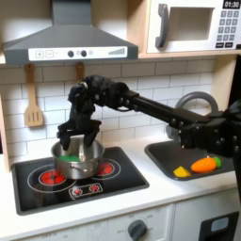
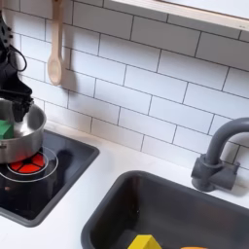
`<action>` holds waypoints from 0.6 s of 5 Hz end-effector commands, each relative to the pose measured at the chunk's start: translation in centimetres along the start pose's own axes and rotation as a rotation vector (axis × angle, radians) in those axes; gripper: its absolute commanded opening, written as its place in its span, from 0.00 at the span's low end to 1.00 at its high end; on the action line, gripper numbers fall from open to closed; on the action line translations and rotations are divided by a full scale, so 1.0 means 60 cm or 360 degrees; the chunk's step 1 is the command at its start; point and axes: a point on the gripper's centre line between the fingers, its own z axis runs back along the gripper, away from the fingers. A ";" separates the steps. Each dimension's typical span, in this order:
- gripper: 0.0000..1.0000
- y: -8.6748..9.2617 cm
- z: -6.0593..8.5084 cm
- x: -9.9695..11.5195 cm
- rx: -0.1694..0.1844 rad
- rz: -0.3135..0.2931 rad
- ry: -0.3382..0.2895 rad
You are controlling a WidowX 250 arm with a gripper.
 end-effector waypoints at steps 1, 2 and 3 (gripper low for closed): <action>1.00 0.009 -0.008 -0.011 0.0008 0.0036 0.0038; 1.00 0.012 -0.011 -0.011 0.0006 0.0041 0.0036; 1.00 0.009 -0.016 -0.014 0.0010 0.0031 0.0045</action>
